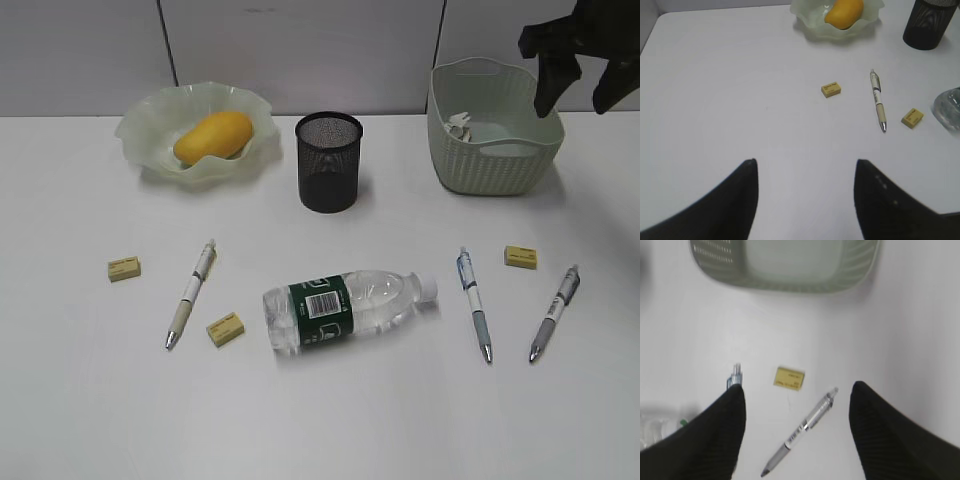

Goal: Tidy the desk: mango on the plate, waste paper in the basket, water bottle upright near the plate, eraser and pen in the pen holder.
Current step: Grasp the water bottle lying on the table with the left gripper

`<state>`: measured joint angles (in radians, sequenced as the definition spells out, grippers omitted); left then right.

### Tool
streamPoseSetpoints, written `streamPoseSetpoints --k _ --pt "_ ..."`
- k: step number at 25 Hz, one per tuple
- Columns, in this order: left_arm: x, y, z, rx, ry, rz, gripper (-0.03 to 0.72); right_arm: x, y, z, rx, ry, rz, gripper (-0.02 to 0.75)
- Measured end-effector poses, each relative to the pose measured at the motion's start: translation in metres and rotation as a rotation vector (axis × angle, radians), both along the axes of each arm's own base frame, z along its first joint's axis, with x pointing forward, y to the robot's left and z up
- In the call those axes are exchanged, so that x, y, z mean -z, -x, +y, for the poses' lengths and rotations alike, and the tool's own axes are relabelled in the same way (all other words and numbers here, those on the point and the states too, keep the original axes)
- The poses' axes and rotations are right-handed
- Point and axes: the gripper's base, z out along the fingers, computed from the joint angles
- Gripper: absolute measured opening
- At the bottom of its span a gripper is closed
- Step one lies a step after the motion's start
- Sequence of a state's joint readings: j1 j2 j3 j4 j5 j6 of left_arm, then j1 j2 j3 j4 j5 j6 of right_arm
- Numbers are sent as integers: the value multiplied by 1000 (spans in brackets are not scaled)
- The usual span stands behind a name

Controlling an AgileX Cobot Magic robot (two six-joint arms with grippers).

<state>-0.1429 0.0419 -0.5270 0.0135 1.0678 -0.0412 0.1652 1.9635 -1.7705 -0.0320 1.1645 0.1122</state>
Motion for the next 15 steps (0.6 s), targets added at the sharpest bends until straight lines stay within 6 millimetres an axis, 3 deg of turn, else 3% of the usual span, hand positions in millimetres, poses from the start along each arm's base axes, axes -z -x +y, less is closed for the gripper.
streamPoseSetpoints --k 8,11,15 --pt "0 0 0 0 0 0 460 -28 29 3 -65 -68 -3 510" --pt "0 0 0 0 0 0 460 -38 48 2 -83 -94 -6 510" --pt "0 0 0 0 0 0 460 -35 79 -2 -97 -91 35 503"
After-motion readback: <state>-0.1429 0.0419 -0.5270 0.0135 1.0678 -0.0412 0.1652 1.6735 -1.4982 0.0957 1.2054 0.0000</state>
